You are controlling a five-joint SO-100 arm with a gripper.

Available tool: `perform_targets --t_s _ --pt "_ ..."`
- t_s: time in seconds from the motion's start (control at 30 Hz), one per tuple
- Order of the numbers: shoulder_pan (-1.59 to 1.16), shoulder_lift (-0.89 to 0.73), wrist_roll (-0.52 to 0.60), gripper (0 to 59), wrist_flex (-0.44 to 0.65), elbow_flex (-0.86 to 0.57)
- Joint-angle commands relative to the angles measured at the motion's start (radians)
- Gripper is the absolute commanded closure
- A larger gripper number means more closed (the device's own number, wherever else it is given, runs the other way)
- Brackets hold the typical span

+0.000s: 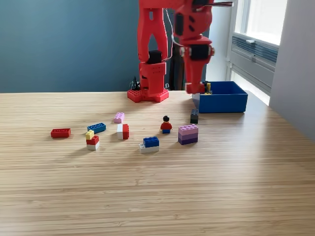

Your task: Grasp a lego block and put it in the bin.

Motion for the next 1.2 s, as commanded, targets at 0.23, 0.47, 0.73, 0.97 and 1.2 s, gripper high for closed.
perform_targets --t_s 0.23,0.47,0.73,0.97,1.2 --pt "-0.353 0.08 -0.026 58.5 0.075 -0.066" --pt "-0.514 0.08 -0.061 58.6 0.081 -0.043" --pt "-0.606 0.08 -0.1 58.3 0.078 -0.054" --pt "-0.603 0.08 -0.12 33.7 0.077 -0.054" --pt "-0.601 0.08 -0.114 37.3 0.077 -0.067"
